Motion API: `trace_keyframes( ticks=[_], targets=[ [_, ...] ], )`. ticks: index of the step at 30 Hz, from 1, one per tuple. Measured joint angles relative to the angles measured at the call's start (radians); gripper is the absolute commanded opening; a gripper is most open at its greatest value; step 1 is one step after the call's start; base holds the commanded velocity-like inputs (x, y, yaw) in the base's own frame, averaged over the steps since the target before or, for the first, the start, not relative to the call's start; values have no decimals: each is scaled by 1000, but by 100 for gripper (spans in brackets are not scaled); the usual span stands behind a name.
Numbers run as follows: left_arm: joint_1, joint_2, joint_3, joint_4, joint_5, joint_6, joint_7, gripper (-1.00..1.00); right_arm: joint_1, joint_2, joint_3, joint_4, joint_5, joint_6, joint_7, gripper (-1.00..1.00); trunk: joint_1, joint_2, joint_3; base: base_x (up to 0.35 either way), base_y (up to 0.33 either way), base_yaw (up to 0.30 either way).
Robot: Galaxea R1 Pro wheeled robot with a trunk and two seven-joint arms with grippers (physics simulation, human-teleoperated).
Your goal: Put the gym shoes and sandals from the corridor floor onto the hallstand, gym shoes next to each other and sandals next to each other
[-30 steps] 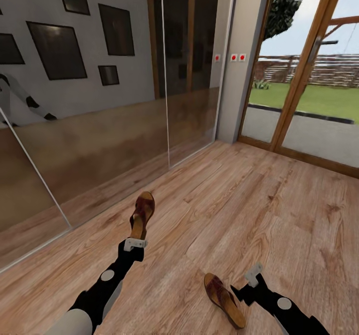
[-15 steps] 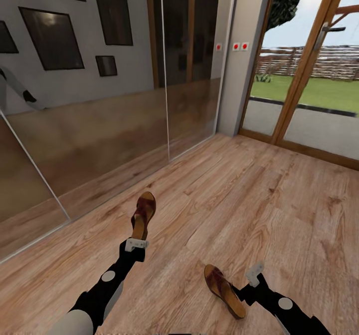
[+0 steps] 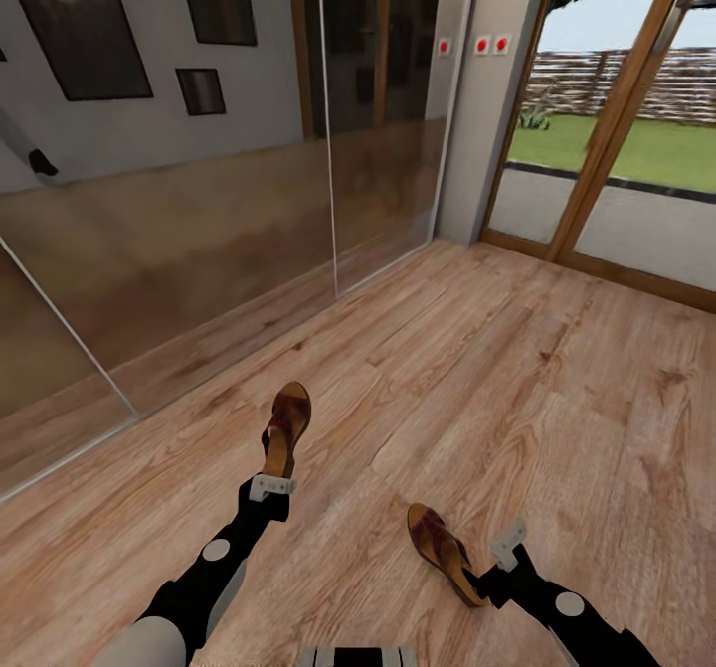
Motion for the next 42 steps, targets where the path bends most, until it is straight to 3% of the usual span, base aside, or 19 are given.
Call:
trace_keyframes(
  ticks=[8,17,29,35,42],
  targets=[
    [0,0,0,0,1,0,-1,-100,0,-18,0,0,0,-1,1,100,4,-2,-44,0,0,0],
    [0,0,0,1,1,-1,-1,-100,0,-21,-1,0,0,-1,2,100,8,-4,-93,0,0,0],
    [4,-1,1,-20,1,-11,0,-100,0,-20,-40,0,0,-1,1,100,13,-7,-156,0,0,0],
    [10,1,-1,-114,2,-5,1,-100,0,-20,-41,1,1,-3,-1,100,13,-7,-158,0,0,0],
    [11,1,-1,-135,1,-1,2,-100,0,-19,-42,1,1,-4,-1,100,13,-7,-158,47,0,0]
  ],
)
